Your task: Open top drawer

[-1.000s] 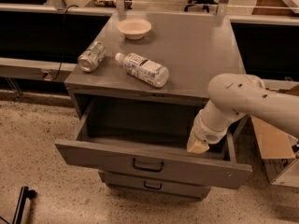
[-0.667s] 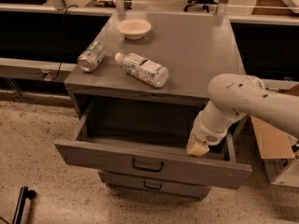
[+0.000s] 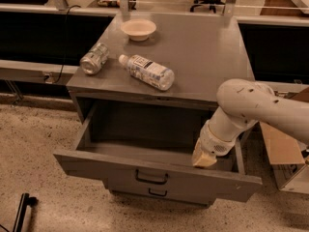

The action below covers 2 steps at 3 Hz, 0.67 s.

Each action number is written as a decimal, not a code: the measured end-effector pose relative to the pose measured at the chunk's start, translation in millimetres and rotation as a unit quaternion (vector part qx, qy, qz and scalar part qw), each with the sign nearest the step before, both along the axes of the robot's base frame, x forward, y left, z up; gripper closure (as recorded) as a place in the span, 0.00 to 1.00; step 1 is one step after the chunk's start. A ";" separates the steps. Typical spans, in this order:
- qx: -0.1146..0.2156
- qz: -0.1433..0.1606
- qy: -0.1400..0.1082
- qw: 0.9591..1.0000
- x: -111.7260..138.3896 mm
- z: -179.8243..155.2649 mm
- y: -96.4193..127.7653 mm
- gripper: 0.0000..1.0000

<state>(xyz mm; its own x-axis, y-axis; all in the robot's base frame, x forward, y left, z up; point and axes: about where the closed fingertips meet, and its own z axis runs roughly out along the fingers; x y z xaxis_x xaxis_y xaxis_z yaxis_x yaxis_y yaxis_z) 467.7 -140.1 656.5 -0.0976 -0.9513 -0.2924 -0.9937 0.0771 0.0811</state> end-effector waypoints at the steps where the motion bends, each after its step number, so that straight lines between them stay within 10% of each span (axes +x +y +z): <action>1: 0.028 0.030 0.028 0.999 -38.7 15.3 5.3 1.00; 2: 0.036 0.070 0.057 0.995 -77.9 31.4 15.5 1.00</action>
Offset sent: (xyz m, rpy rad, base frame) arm -0.1265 0.0255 0.0524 0.0949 0.1908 0.2385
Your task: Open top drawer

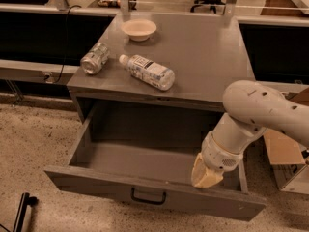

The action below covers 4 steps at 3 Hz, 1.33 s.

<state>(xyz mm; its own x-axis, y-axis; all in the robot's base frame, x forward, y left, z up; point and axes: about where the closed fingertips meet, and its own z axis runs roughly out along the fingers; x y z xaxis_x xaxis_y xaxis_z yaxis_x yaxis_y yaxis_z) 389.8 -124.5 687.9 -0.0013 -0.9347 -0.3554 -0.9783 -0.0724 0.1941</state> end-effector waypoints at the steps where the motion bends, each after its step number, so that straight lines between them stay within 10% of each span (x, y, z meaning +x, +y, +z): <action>1: -0.009 0.013 0.002 1.000 -13.9 7.4 7.8 1.00; 3: 0.021 -0.013 -0.066 0.998 1.8 60.4 10.3 1.00; 4: 0.080 -0.034 -0.103 0.991 7.1 89.5 -5.2 0.82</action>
Offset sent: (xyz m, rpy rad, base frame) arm 0.0097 0.0239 0.0466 -0.0056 -0.1119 -0.0076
